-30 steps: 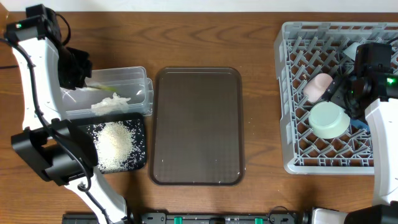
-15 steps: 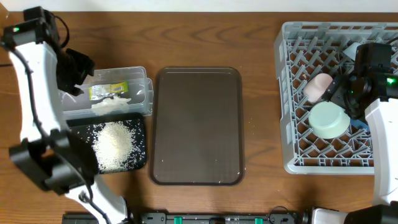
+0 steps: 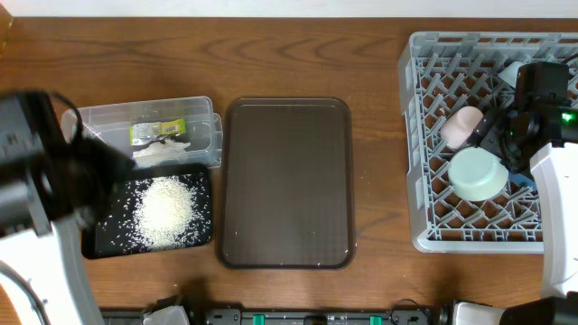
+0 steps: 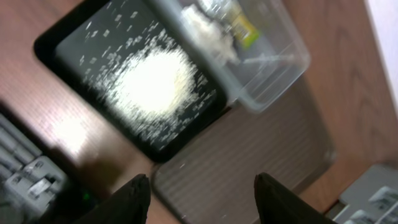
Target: Sort waste into correct bins and load items into the dishwasher rack
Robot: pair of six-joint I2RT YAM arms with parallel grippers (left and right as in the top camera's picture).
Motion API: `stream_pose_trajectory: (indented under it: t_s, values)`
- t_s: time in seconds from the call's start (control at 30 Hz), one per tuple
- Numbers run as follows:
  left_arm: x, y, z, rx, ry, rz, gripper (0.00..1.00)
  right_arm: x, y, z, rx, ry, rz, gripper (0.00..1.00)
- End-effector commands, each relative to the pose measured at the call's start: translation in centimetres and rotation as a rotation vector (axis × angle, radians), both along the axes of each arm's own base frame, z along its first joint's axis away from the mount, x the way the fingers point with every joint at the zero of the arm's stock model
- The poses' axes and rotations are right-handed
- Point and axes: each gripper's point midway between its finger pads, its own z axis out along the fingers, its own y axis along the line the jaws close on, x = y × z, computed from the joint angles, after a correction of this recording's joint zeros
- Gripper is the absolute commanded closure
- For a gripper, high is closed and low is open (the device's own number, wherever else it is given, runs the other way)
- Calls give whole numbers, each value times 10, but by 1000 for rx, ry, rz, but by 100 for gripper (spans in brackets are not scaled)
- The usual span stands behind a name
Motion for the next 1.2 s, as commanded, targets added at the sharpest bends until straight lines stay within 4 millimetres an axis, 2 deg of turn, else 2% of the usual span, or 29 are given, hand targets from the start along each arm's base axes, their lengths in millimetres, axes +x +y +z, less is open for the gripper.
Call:
stream_pose_trajectory:
  t_s: [0.0, 0.13, 0.17, 0.2, 0.27, 0.43, 0.63, 0.8, 0.93, 1.17]
  values:
    - [-33, -9, -15, 5, 16, -4, 27, 1, -2, 2, -7, -9, -16, 1]
    - [-85, -26, -30, -9, 59, -4, 21, 1, -2, 2, -7, -9, -17, 1]
    - [-92, -29, -29, -9, 58, -4, 20, 1, -2, 2, -7, -9, -17, 1]
    - [-97, -30, -29, -8, 53, -4, 20, 1, -2, 2, -7, -9, -17, 1]
    - [-102, -32, -27, -2, 36, -4, 13, 1, -2, 2, -7, -9, -17, 1]
    - [-107, -34, -25, 8, 14, -8, 11, 1, -2, 2, -7, -9, -17, 1]
    - [-107, -39, -25, -17, 11, -19, 10, 1, -2, 2, -7, -9, -17, 1]
    - [-105, -40, -31, 33, 28, -174, 9, 1, -2, 2, -7, -9, -17, 1]
    - [-79, -43, -41, 118, -74, -352, 9, 1, -2, 2, -7, -9, -17, 1]
    - [-34, -68, -60, 279, -384, -639, 9, 1, -2, 2, -7, -9, -17, 1]
